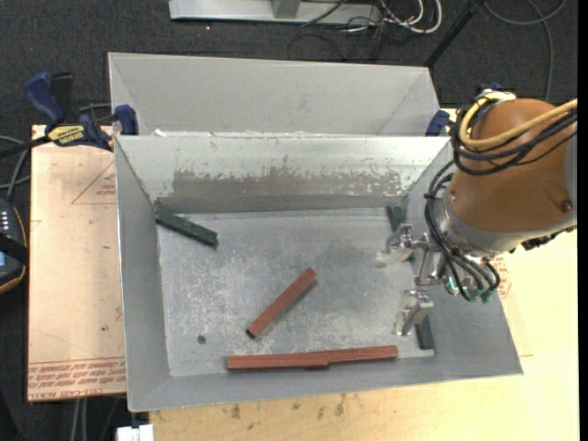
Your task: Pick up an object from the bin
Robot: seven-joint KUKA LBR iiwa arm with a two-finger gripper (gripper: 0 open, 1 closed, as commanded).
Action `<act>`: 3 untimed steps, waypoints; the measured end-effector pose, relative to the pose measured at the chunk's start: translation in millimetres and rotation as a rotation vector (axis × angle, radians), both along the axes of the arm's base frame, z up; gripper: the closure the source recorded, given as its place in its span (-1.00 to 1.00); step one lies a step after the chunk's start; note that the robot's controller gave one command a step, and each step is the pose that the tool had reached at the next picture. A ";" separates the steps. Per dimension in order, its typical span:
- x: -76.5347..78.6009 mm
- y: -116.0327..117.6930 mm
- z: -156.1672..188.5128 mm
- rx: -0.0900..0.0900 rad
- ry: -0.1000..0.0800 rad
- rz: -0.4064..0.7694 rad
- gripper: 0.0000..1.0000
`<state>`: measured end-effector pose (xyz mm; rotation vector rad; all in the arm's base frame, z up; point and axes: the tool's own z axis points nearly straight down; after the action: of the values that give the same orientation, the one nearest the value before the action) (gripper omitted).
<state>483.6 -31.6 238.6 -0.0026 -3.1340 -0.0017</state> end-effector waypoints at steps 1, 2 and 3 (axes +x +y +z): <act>1.5 0.1 3.7 -0.001 -0.008 0.001 -1.00; 2.6 4.0 -0.8 -0.002 -0.015 0.007 -1.00; 42.7 13.9 6.0 0.001 -0.005 0.148 -1.00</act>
Offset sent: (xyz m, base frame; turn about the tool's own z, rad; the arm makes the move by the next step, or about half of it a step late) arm 0.0073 0.1085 -0.1156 -0.1625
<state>526.4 -17.7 244.6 0.2303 -3.1306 -0.0021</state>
